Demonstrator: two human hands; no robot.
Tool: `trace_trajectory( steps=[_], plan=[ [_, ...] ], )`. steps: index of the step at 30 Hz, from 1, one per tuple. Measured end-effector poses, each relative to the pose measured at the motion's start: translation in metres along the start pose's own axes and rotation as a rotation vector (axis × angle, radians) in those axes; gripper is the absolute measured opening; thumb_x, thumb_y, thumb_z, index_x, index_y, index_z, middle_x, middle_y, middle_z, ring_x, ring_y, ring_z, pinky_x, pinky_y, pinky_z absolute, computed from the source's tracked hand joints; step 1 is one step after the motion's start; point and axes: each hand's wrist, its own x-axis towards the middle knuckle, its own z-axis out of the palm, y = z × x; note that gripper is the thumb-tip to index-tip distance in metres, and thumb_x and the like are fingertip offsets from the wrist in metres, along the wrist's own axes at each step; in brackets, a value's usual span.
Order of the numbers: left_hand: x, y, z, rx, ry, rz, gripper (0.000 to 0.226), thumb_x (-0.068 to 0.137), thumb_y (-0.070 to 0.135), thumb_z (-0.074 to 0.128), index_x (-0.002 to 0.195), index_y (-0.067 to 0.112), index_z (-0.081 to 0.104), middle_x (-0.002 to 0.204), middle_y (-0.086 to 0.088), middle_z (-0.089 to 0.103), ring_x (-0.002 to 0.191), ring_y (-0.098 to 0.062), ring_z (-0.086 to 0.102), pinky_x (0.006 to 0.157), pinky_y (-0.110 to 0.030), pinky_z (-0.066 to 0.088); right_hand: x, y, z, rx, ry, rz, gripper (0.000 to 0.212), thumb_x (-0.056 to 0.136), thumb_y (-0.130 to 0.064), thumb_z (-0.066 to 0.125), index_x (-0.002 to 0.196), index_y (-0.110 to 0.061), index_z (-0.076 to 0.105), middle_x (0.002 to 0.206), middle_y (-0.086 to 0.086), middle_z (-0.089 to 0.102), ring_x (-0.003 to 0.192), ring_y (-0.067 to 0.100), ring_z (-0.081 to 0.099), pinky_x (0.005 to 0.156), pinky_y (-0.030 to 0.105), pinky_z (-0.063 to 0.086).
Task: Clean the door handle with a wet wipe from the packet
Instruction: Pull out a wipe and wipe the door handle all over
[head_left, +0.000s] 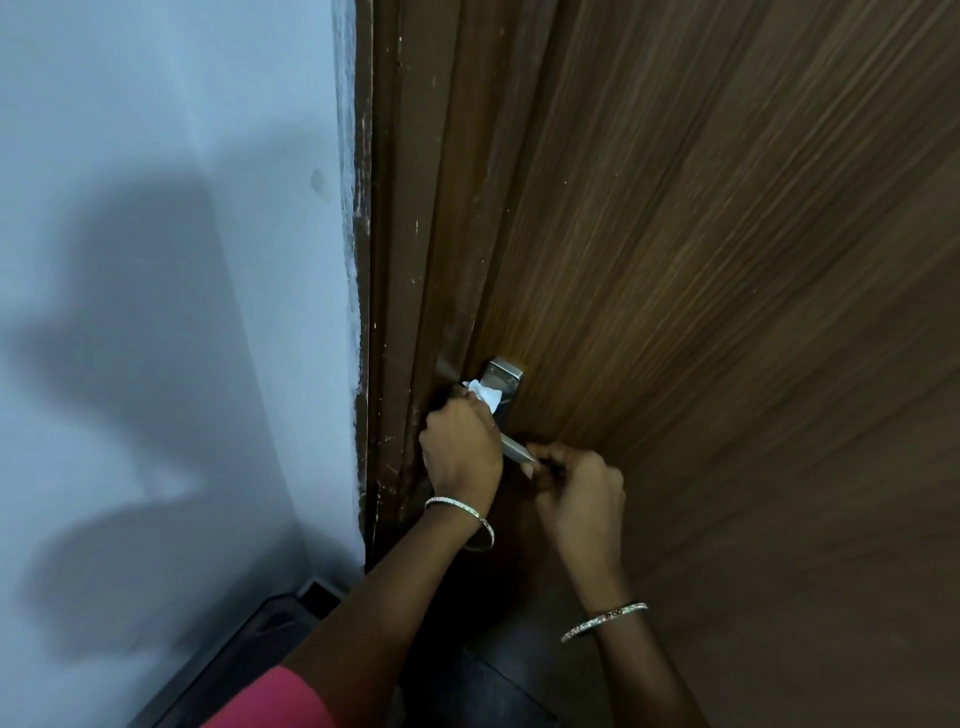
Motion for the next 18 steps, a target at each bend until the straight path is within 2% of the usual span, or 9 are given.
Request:
trace_trajectory(
  steps=[3,5,6,8,10,11,14,18],
  plan=[
    [-0.005,-0.010,0.005,0.024,0.004,0.081,0.035,0.102,0.029,0.035,0.099,0.009,0.063,0.087,-0.017,0.073,0.080,-0.034,0.071,0.062,-0.034,0.046,-0.003,0.000,0.003,-0.007,0.035,-0.020,0.025,0.084,-0.015,0.071,0.103,-0.028,0.077,0.098,-0.005,0.078,0.095,0.020,0.072,0.085,0.031,0.056],
    [-0.007,-0.016,0.007,-0.061,-0.029,0.017,0.048,0.103,0.035,0.031,0.091,0.007,0.067,0.083,-0.019,0.073,0.080,-0.037,0.070,0.064,-0.032,0.044,-0.005,0.000,0.003,-0.026,0.043,-0.036,0.026,0.083,-0.014,0.070,0.104,-0.028,0.076,0.098,-0.004,0.078,0.095,0.022,0.072,0.084,0.032,0.056],
    [-0.006,-0.019,0.009,-0.175,-0.064,-0.060,0.055,0.103,0.039,0.030,0.089,0.005,0.069,0.084,-0.020,0.074,0.081,-0.038,0.070,0.068,-0.031,0.047,-0.005,-0.001,0.003,-0.032,0.038,-0.036,0.026,0.084,-0.015,0.070,0.104,-0.029,0.076,0.098,-0.003,0.078,0.095,0.024,0.071,0.083,0.032,0.056],
    [-0.002,-0.019,0.011,-0.646,-0.251,-0.403,0.057,0.102,0.044,0.033,0.097,0.000,0.069,0.091,-0.022,0.074,0.082,-0.035,0.072,0.076,-0.038,0.057,-0.004,0.000,0.003,-0.037,0.027,-0.039,0.023,0.086,-0.017,0.069,0.105,-0.029,0.076,0.097,-0.001,0.078,0.095,0.026,0.071,0.083,0.036,0.056],
    [0.003,-0.020,0.008,-1.094,-0.406,-0.730,0.049,0.102,0.038,0.039,0.110,-0.004,0.063,0.099,-0.023,0.071,0.079,-0.032,0.072,0.067,-0.039,0.062,-0.003,0.002,0.003,-0.020,0.030,-0.050,0.022,0.087,-0.018,0.069,0.105,-0.028,0.076,0.097,-0.002,0.078,0.093,0.025,0.072,0.082,0.036,0.057],
    [0.005,-0.022,0.004,-1.176,-0.464,-0.800,0.047,0.103,0.035,0.040,0.112,-0.004,0.063,0.097,-0.022,0.072,0.078,-0.029,0.072,0.062,-0.035,0.062,-0.004,0.004,0.002,0.001,0.034,-0.060,0.022,0.086,-0.017,0.070,0.105,-0.027,0.076,0.097,-0.002,0.078,0.093,0.023,0.072,0.082,0.035,0.057],
    [0.005,-0.027,-0.004,-1.231,-0.596,-0.843,0.040,0.102,0.031,0.041,0.102,0.002,0.068,0.084,-0.015,0.076,0.073,-0.021,0.074,0.060,-0.030,0.062,-0.005,0.008,0.002,0.055,0.051,-0.086,0.021,0.086,-0.014,0.071,0.104,-0.023,0.077,0.097,-0.004,0.078,0.091,0.018,0.073,0.082,0.033,0.058],
    [0.002,-0.030,-0.009,-1.213,-0.626,-0.863,0.036,0.100,0.030,0.042,0.099,0.007,0.070,0.085,-0.011,0.078,0.075,-0.019,0.073,0.063,-0.030,0.062,-0.004,0.011,0.004,0.077,0.067,-0.098,0.022,0.086,-0.014,0.072,0.105,-0.023,0.077,0.099,-0.007,0.078,0.091,0.015,0.073,0.083,0.027,0.056]
  ],
)
